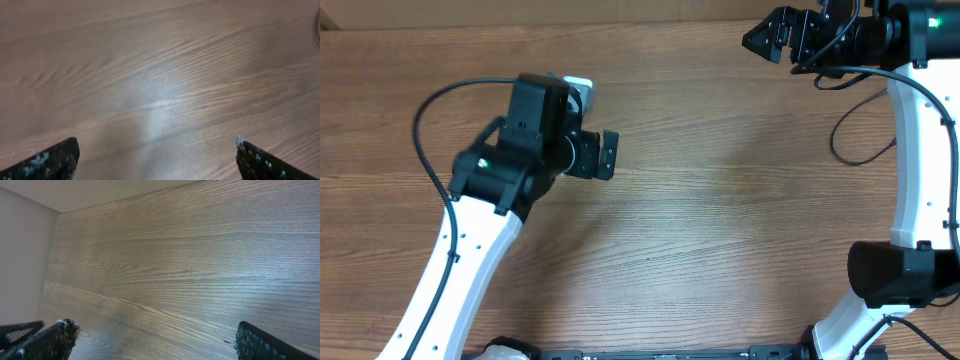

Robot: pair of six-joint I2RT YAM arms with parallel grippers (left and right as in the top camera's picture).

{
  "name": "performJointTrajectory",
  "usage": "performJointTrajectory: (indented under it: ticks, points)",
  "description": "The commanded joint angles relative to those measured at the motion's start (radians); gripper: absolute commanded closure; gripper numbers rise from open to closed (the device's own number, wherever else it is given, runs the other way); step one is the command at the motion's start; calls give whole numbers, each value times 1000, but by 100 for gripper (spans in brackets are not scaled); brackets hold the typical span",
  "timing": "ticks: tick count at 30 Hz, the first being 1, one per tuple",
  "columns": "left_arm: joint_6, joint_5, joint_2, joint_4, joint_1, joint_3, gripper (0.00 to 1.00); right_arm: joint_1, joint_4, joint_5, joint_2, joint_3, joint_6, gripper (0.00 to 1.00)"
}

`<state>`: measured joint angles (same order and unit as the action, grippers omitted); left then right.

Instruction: Untangle cables

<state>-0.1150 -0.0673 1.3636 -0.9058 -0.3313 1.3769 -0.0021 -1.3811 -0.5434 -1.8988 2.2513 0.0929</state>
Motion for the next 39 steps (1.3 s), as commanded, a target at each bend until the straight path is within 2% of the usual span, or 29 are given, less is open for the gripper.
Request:
performJointTrajectory:
  ticks: [1, 4, 5, 11, 17, 28, 39]
  points:
    - [198, -101, -103, 143, 4, -159, 0, -4, 2, -8, 18, 7, -9, 0]
    - [213, -103, -191, 280, 5, -299, 0, -4, 2, -8, 18, 7, -9, 0]
    - [213, -103, -255, 369, 7, -389, 0, -4, 2, -8, 18, 7, -9, 0]
    - [200, -128, -445, 562, 31, -604, 0, -4, 2, -8, 18, 7, -9, 0]
    - [68, -148, -652, 752, 105, -831, 0, -4, 2, -8, 18, 7, -9, 0]
    - [64, -60, -895, 970, 141, -1118, 0, -4, 2, -8, 18, 7, -9, 0]
    - [79, -56, -1135, 1071, 211, -1313, 0, -4, 2, -8, 18, 7, -9, 0]
